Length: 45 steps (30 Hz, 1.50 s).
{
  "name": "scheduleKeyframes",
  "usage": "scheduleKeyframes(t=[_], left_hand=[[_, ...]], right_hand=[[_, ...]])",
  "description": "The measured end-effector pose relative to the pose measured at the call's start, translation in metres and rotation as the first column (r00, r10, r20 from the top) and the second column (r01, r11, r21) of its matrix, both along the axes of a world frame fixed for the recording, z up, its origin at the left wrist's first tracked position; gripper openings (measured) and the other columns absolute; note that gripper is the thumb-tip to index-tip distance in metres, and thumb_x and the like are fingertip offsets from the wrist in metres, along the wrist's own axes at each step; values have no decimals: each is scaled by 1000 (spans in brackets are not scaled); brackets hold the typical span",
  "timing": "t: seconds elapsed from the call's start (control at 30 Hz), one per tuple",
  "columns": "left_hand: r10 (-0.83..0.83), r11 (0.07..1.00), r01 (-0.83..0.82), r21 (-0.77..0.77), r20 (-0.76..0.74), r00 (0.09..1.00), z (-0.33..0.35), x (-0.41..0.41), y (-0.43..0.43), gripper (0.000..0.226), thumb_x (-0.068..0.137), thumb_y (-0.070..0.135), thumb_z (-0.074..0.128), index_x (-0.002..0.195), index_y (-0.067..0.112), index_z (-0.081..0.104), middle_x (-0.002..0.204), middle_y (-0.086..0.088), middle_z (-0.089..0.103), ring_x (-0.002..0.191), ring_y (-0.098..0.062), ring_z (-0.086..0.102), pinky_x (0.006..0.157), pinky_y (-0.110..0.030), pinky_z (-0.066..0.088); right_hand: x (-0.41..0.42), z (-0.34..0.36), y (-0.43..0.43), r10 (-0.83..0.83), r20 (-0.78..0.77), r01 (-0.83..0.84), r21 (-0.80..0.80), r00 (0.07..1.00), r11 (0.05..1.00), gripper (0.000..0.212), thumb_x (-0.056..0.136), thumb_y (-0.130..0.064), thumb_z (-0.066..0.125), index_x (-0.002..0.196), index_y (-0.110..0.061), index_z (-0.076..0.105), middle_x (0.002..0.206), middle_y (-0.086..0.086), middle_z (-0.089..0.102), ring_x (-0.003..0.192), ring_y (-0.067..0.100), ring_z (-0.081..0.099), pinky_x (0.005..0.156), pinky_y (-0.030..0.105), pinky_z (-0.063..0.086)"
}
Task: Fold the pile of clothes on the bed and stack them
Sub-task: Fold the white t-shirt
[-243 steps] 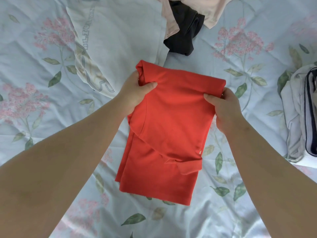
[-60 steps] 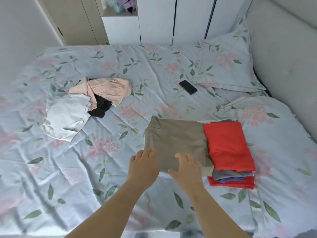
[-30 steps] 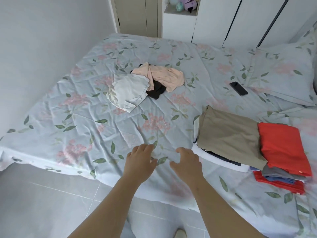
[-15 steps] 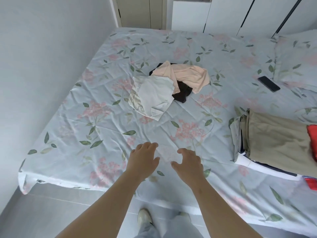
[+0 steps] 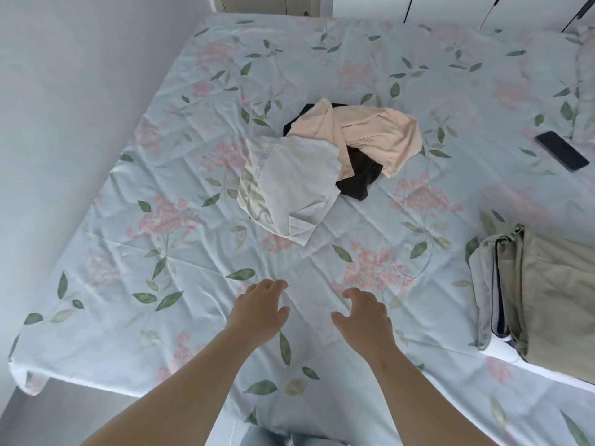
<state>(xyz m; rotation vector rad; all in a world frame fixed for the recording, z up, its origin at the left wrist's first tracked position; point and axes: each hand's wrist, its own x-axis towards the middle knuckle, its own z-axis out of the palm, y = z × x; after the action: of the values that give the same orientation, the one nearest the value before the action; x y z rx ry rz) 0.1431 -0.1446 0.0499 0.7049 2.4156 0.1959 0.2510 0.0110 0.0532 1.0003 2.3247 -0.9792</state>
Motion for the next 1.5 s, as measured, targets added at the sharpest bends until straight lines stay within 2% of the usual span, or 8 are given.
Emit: scheduleKeyframes(t=[0.47, 0.7, 0.87, 1.0, 1.1, 1.23, 1.33, 1.5], left_hand=[[-24, 1000, 25, -14, 40, 999, -98, -136, 73, 41, 92, 23, 49, 132, 19, 43, 134, -1, 43, 120, -24, 45, 90, -33, 41], [89, 996, -90, 15, 22, 996, -155, -165, 122, 71, 90, 25, 56, 147, 19, 15, 152, 0, 17, 128, -33, 34, 96, -43, 37], [122, 992, -121, 35, -9, 993, -173, -172, 122, 37, 91, 24, 54, 125, 12, 46, 120, -11, 55, 108, -33, 52, 75, -37, 41], [239, 948, -247, 201, 63, 969, -143, -170, 106, 16, 94, 26, 50, 100, 12, 55, 82, -1, 54, 61, -14, 54, 50, -23, 35], [236, 912, -234, 337, 35, 971, -100, -164, 87, 14, 95, 24, 51, 93, 11, 54, 84, 1, 46, 72, -17, 46, 54, -24, 25], [329, 814, -315, 488, 59, 942, -22, -155, 62, 15, 96, 25, 47, 91, 11, 53, 79, -4, 54, 69, -22, 50, 55, -25, 34], [404, 707, -354, 613, 61, 913, 44, -147, 45, 11, 96, 25, 47, 91, 16, 51, 67, 1, 48, 57, -13, 44, 50, -24, 32], [417, 486, -337, 806, 126, 900, 143, -121, 20, 18, 95, 20, 51, 83, 33, 51, 76, 11, 57, 62, 5, 52, 55, -11, 40]], right_hand=[[-91, -84, 30, -184, 65, 189, -68, 981, 980, 48, 90, -30, 51, 136, -24, 40, 142, 0, 39, 127, 24, 34, 98, 36, 31], [-90, -117, 42, -278, 65, 283, -79, 958, 956, 47, 90, -30, 51, 136, -25, 39, 141, -2, 38, 127, 21, 33, 100, 36, 31], [-77, -125, 40, -295, 95, 304, -111, 951, 946, 46, 90, -28, 51, 135, -25, 40, 140, -3, 38, 125, 19, 34, 102, 37, 33], [-72, -111, 35, -281, 84, 291, -138, 956, 947, 45, 91, -28, 52, 134, -23, 41, 140, -2, 38, 124, 18, 37, 100, 36, 35], [-70, -87, 31, -274, 49, 278, -146, 960, 949, 43, 91, -29, 52, 132, -24, 42, 138, -3, 39, 121, 17, 40, 101, 37, 37], [-68, -41, 24, -243, -28, 237, -144, 970, 961, 43, 91, -31, 52, 132, -25, 41, 137, -4, 39, 120, 15, 41, 99, 34, 38], [-67, -1, 15, -228, -94, 214, -141, 969, 967, 43, 92, -30, 52, 133, -24, 41, 138, -3, 38, 123, 15, 40, 98, 32, 38], [-65, 62, -3, -190, -251, 161, -132, 949, 978, 44, 90, -29, 53, 132, -26, 41, 139, -4, 40, 111, 9, 45, 83, 23, 33]])
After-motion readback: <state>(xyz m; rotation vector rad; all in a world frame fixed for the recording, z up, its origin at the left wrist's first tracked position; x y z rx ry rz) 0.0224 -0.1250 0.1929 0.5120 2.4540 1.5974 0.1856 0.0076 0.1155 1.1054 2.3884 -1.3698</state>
